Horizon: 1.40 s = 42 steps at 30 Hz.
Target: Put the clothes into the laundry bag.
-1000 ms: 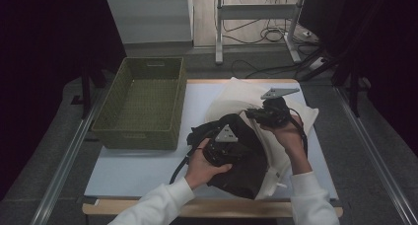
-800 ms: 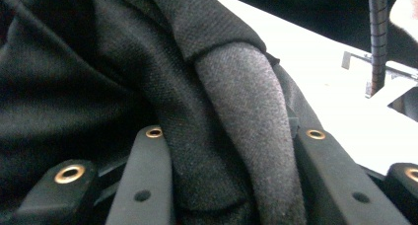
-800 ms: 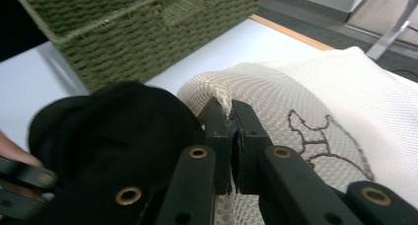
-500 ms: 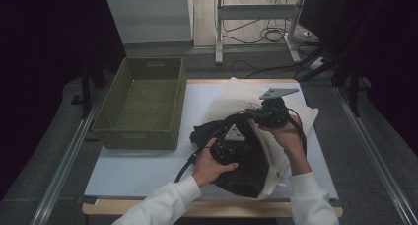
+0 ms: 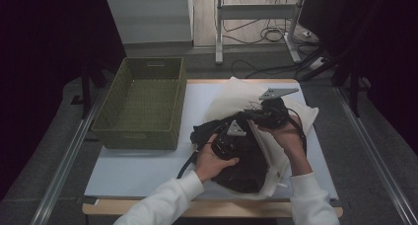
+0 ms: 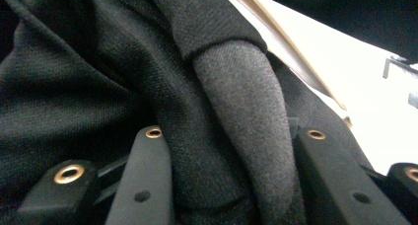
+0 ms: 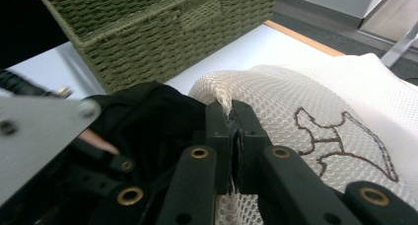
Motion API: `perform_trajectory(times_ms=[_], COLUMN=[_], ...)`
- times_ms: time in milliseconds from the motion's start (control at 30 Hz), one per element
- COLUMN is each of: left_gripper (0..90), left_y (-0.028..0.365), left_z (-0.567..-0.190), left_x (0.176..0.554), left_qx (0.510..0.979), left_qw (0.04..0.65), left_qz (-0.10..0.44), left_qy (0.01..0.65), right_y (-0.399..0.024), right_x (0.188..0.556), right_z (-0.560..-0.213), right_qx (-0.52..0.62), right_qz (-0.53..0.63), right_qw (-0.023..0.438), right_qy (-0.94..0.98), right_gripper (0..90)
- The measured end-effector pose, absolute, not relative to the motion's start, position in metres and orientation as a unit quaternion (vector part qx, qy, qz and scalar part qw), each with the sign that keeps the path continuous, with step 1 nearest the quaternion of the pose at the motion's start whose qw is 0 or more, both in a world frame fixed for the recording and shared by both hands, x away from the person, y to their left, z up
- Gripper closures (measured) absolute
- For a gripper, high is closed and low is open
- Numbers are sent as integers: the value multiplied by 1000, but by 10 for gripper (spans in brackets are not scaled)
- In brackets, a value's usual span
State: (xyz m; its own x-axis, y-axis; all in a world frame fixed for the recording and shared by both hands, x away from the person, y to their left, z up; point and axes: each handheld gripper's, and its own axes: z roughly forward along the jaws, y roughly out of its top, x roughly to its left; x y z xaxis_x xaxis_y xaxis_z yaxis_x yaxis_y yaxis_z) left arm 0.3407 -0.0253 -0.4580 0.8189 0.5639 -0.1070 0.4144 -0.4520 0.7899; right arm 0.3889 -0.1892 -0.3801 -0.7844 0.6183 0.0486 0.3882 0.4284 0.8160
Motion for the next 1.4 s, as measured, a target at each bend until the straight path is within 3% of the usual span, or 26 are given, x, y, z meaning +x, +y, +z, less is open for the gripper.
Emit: perform_trajectory(times_ms=[500, 567, 800, 933, 1167, 1400], left_gripper=[627, 600, 378, 323, 313, 294], left_y=[-34, -32, -23, -6, 37, 76], left_z=[-460, -461, -453, -441, -417, -411], left_x=[355, 353, 333, 318, 300, 311], left_qx=[834, 833, 834, 826, 800, 780], left_qw=[445, 448, 454, 471, 505, 504], left_qz=[104, 102, 123, 132, 149, 167], left_qy=[309, 308, 288, 279, 288, 331], right_y=[-188, -190, -194, -196, -197, -196], right_x=[388, 389, 392, 393, 393, 393], right_z=[-380, -381, -382, -382, -383, -383], right_qx=[299, 302, 307, 311, 314, 314], right_qz=[440, 441, 442, 442, 441, 441], right_qw=[128, 127, 129, 128, 129, 129], right_qy=[837, 836, 833, 831, 831, 831], right_gripper=[872, 872, 871, 870, 870, 870])
